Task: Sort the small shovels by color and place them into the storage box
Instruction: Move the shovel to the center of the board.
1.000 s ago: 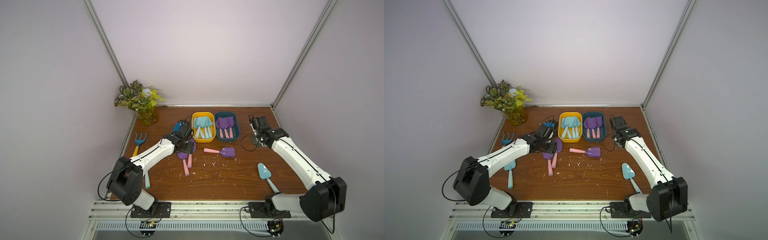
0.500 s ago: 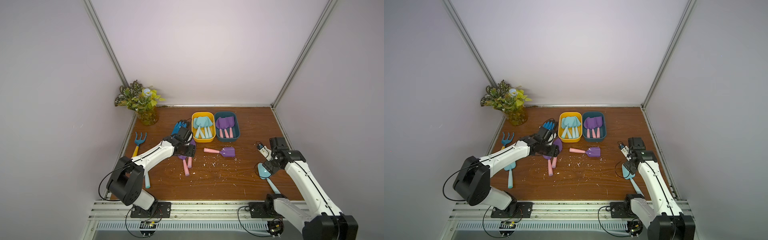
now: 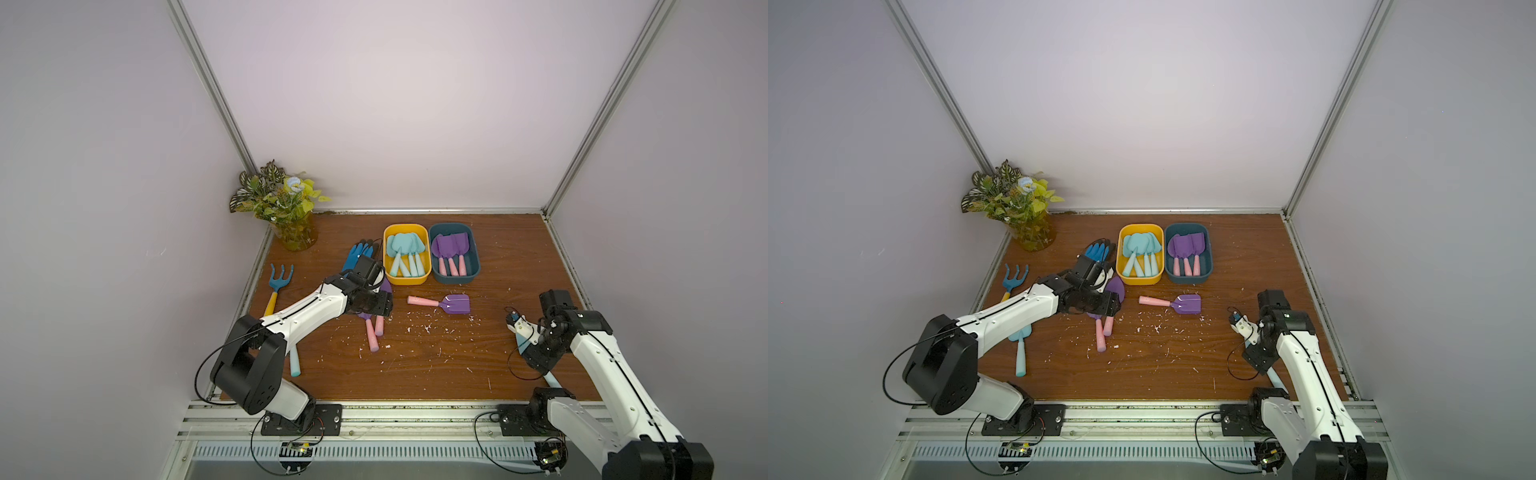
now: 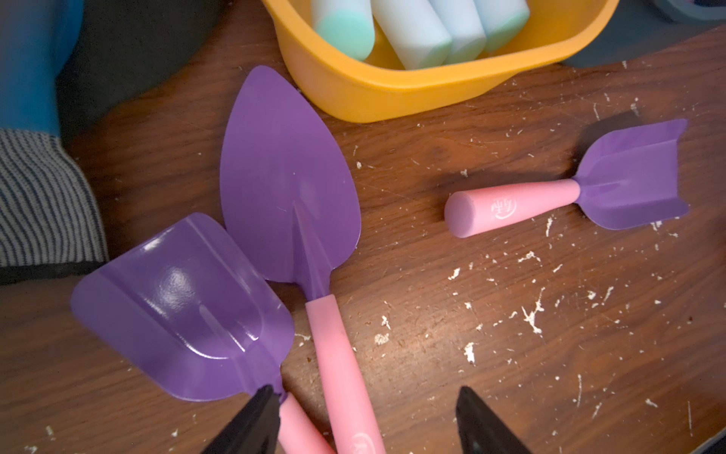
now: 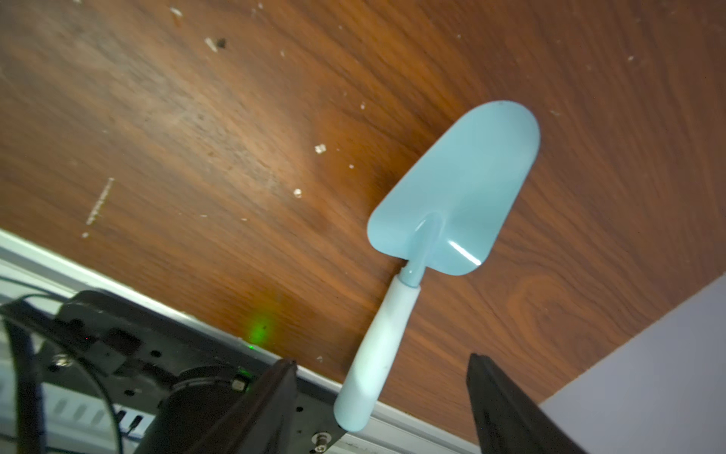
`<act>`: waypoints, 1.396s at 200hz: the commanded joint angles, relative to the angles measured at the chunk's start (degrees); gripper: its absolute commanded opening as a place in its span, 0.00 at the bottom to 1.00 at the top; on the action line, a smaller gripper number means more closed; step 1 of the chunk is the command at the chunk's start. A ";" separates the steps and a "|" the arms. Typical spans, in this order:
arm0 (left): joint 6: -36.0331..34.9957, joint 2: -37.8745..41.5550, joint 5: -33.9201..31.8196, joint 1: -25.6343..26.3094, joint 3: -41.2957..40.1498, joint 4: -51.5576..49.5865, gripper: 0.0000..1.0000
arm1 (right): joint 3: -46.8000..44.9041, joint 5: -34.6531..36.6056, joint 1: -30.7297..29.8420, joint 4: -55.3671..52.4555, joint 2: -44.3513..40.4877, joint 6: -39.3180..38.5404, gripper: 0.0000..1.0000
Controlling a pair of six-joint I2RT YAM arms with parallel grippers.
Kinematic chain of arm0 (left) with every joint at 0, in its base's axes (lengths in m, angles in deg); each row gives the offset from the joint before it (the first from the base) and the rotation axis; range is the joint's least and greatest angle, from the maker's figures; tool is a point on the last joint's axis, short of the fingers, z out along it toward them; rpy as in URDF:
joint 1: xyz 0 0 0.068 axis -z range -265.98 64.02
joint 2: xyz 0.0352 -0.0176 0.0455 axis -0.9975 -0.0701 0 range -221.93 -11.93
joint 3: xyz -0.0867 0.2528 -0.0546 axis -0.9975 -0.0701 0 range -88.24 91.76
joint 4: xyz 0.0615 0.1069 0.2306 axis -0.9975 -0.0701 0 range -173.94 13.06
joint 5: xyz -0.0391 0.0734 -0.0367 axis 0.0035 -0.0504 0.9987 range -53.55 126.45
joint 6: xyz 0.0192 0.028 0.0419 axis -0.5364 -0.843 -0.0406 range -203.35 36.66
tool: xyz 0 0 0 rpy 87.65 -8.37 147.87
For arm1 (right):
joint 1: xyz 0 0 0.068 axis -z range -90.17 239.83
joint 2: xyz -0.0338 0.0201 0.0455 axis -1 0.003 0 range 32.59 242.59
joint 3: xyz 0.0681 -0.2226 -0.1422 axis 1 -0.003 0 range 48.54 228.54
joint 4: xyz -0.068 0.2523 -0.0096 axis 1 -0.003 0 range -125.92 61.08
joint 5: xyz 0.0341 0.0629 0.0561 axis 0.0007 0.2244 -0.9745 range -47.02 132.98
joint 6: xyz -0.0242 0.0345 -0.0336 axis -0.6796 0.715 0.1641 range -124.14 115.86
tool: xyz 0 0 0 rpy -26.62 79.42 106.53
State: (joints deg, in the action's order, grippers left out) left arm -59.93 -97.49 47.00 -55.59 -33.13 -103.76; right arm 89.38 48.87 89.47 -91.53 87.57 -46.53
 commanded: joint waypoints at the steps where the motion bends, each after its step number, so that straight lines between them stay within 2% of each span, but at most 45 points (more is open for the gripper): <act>1: 0.29 1.27 0.90 -0.44 -0.49 0.02 0.73 | 3.67 -4.44 -0.17 -3.92 0.07 2.75 0.73; 40: 0.45 0.92 1.42 -0.39 -0.62 0.14 0.73 | 6.62 -2.96 -0.17 -4.04 -1.77 12.18 0.69; 75: 0.77 0.48 1.70 -0.39 -0.71 0.29 0.73 | 8.41 3.44 -0.17 -3.84 -1.65 19.72 0.68; 106: 0.62 0.15 1.72 -0.35 -0.63 0.33 0.73 | 19.54 10.15 -0.37 -4.79 0.35 32.07 0.62; 126: 0.64 -0.21 1.60 -0.36 -0.58 0.29 0.73 | 26.31 11.16 -0.52 -9.41 1.69 32.39 0.52; 165: 0.53 -0.77 0.75 -0.36 -0.50 0.13 0.73 | 43.19 19.96 -0.67 -14.65 4.29 35.70 0.54; 200: 0.57 -1.02 -0.37 -0.40 -0.39 0.02 0.73 | 47.74 20.23 -2.05 -10.39 7.33 36.28 0.55; 216: 0.57 -1.11 -0.85 -0.34 -0.44 -0.11 0.73 | 50.40 20.78 -2.19 -7.24 8.47 39.59 0.55; 244: 0.57 -1.13 -1.13 -0.37 -0.48 -0.13 0.73 | 51.94 16.73 -2.53 -5.69 10.23 50.67 0.53; 279: 0.53 -1.18 -1.18 -0.41 -0.59 -0.33 0.73 | 43.20 14.54 -5.14 -8.17 6.61 67.10 0.52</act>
State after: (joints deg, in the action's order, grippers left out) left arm -59.55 -97.82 46.63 -55.59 -33.13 -103.72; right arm 137.08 65.63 86.10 -97.87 97.43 5.82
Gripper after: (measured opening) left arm 0.732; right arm 0.523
